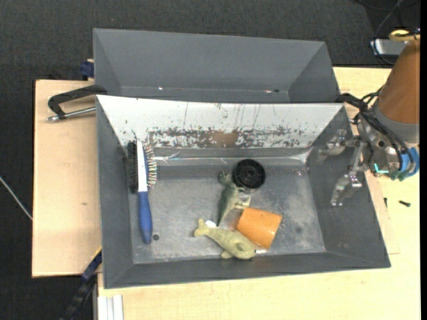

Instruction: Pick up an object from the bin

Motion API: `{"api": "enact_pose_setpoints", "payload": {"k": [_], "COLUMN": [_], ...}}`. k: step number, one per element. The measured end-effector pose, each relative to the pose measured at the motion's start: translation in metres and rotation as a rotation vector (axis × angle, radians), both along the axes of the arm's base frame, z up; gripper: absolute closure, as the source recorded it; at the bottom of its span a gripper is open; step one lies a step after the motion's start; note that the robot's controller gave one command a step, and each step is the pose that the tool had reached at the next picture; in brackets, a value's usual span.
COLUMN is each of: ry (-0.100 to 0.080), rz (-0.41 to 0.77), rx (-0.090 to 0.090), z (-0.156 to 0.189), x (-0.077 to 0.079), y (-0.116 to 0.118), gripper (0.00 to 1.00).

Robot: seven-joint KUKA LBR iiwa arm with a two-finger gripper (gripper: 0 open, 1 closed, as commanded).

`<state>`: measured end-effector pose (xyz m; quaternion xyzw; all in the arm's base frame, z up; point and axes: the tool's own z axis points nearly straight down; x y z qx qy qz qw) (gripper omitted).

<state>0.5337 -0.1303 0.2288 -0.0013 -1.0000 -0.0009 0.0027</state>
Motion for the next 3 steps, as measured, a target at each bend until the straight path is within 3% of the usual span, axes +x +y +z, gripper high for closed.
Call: {"api": "enact_pose_setpoints", "payload": {"k": [1,2,3], "ry": [0.0,-0.004,-0.009], "rz": [-0.156,-0.09,-0.151], "rx": [0.002,-0.002,-0.002], "z": [-0.122,-0.146,-0.153], "x": [0.049,0.051,0.05], "y": [0.077,0.03,0.088], "gripper": [0.0,0.0,0.0]}}
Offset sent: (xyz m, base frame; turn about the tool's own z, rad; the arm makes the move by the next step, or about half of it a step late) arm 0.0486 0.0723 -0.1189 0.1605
